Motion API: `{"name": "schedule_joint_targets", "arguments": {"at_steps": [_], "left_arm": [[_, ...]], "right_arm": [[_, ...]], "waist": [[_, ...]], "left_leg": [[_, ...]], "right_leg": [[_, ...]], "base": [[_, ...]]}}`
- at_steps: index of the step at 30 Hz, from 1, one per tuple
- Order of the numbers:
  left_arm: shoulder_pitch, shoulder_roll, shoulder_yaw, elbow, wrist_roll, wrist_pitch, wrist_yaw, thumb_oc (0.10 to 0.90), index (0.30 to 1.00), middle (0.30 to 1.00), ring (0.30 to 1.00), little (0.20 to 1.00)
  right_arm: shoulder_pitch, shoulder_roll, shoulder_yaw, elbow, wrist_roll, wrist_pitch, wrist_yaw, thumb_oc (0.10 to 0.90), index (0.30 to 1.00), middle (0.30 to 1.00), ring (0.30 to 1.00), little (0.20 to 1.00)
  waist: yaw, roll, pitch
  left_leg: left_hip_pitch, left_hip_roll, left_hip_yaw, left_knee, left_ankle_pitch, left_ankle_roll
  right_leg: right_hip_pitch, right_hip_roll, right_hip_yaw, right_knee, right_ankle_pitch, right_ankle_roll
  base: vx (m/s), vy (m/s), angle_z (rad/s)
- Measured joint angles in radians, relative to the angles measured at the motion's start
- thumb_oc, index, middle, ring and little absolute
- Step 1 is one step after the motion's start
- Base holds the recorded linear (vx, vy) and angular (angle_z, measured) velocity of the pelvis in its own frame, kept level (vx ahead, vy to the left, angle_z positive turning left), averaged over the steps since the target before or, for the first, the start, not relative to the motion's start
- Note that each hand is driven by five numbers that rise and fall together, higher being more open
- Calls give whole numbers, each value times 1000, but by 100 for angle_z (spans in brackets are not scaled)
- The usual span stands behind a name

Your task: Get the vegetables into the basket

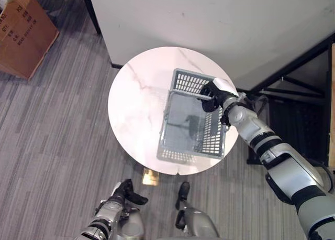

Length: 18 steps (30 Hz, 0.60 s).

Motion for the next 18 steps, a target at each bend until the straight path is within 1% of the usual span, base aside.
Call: {"name": "schedule_joint_targets", "arguments": {"at_steps": [2, 4, 6, 7, 10, 11, 12, 13, 16, 18], "left_arm": [[0, 2, 0, 2, 1, 4, 0, 900, 1000, 1000, 1000, 1000], [1, 1, 4, 5, 4, 10, -1, 900, 1000, 1000, 1000, 1000], [9, 3, 4, 8, 17, 22, -1, 900, 1000, 1000, 1000, 1000], [13, 3, 1, 17, 24, 25, -1, 900, 1000, 1000, 1000, 1000], [23, 3, 4, 20, 52, 29, -3, 900, 1000, 1000, 1000, 1000], [30, 3, 5, 23, 62, 32, -4, 900, 1000, 1000, 1000, 1000], [48, 6, 6, 25, 62, 37, -6, 900, 1000, 1000, 1000, 1000], [51, 8, 6, 29, 65, 42, -9, 900, 1000, 1000, 1000, 1000], [68, 0, 30, 38, 99, 39, -25, 900, 1000, 1000, 1000, 1000], [86, -13, 32, 42, 102, 38, -30, 900, 1000, 1000, 1000, 1000]], "right_arm": [[20, 0, -1, -26, -3, 1, 2, 400, 300, 300, 300, 300], [67, -28, -2, -124, -8, 12, 8, 400, 300, 300, 300, 300], [124, -48, -5, -217, -22, 5, 16, 400, 300, 300, 300, 300], [159, -50, -5, -226, -23, 5, 23, 400, 300, 300, 300, 300], [257, -58, -70, -289, -29, 15, 39, 400, 300, 300, 300, 300], [291, -65, -77, -314, -31, 16, 44, 400, 300, 300, 300, 300], [343, -75, -84, -347, -33, 16, 53, 400, 300, 300, 300, 300], [355, -82, -84, -350, -40, 17, 58, 400, 300, 300, 300, 300], [433, -130, -111, -392, -55, 20, 87, 400, 300, 300, 300, 300], [461, -148, -111, -392, -62, 28, 102, 400, 300, 300, 300, 300]], "waist": [[-7, -3, -2], [-13, -3, -3], [-20, -3, -6], [-30, -4, -34], [-39, 0, -45], [-43, 1, -49], [-56, 6, -70], [-65, 11, -77], [-76, 41, -97], [-91, 66, -124]], "left_leg": [[10, 0, 4, 0, 0, 0], [22, -2, 8, -4, 0, 0], [51, -5, 12, -8, 0, 0], [58, -5, 16, -13, 0, 0], [92, -9, 23, -23, 0, 0], [103, -12, 28, -23, 0, 0], [109, -14, 37, -23, -2, 0], [112, -15, 39, -23, -2, -1], [131, -16, 43, -24, -3, 0], [140, -16, 51, -24, -5, 1]], "right_leg": [[5, 0, 6, 0, 0, 0], [14, -1, 10, 0, 0, 0], [38, -3, 15, 0, 0, 0], [42, -3, 19, 0, 0, 1], [64, -5, 26, 0, 0, 1], [72, -8, 30, 0, -1, 1], [74, -10, 38, 0, 0, 2], [75, -10, 41, 0, 0, 4], [90, -11, 47, 1, 2, 6], [95, -10, 57, 1, 3, 8]], "base": [[35, 35, -6], [29, 24, -5], [40, 22, -8], [79, 39, -8], [57, 26, -6], [61, 27, -15], [55, 27, -14], [72, 31, -11], [29, 11, -5], [24, 8, -15]]}}
